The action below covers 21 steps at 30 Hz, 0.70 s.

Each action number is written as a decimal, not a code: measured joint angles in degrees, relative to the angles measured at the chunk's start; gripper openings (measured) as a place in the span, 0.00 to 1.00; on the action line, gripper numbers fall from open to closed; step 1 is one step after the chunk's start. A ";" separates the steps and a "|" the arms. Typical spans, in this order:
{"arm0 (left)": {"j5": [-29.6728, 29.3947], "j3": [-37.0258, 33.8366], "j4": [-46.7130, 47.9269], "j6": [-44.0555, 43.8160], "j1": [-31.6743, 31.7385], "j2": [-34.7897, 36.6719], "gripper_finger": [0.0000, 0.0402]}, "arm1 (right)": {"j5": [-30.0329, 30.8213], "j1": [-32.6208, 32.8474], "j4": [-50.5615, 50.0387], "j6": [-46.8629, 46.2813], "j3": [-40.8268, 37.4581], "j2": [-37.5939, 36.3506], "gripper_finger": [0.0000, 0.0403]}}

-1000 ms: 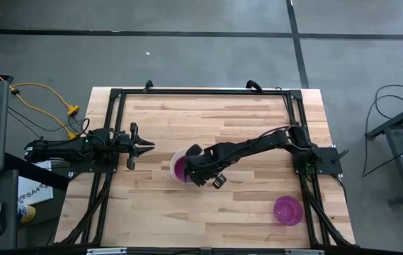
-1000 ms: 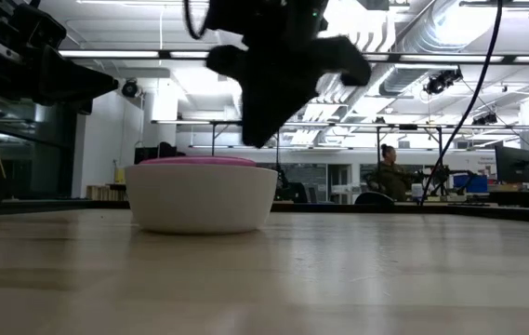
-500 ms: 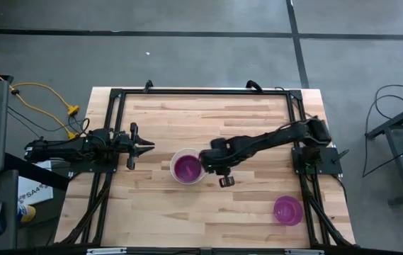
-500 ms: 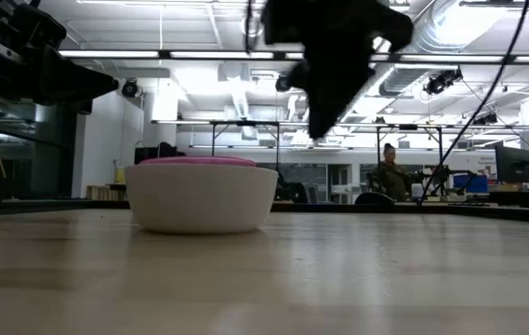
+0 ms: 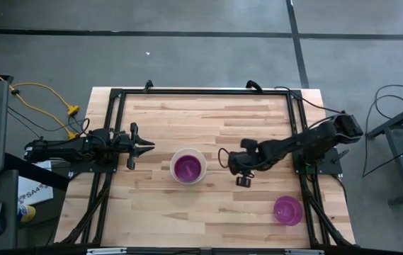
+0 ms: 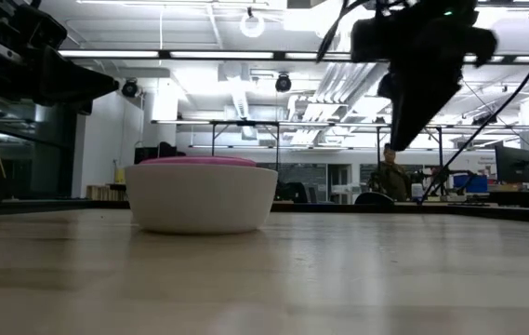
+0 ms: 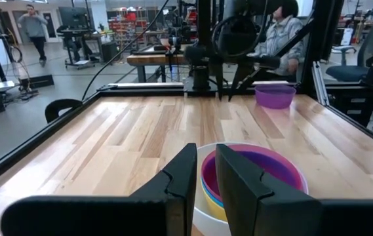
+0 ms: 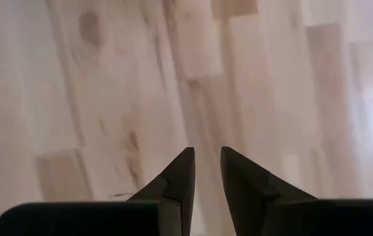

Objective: Nest bowls inside each other
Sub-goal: Stack the purple bowl on top of the pink bowl on the table

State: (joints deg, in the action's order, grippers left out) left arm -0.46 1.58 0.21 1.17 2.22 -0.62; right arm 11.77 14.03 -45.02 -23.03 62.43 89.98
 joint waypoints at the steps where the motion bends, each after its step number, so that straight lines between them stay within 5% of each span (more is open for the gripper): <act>1: -0.01 0.00 -0.01 0.01 0.00 0.00 0.15 | 0.36 0.24 -0.51 -0.48 -0.34 -0.37 0.17; 21: -0.01 0.00 -0.02 0.00 0.00 0.00 0.15 | 1.77 8.86 -8.15 -3.09 -2.86 -4.15 0.17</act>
State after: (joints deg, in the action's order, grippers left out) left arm -0.47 1.58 0.19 1.17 2.22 -0.62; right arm 13.54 22.90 -53.17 -26.12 59.58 85.83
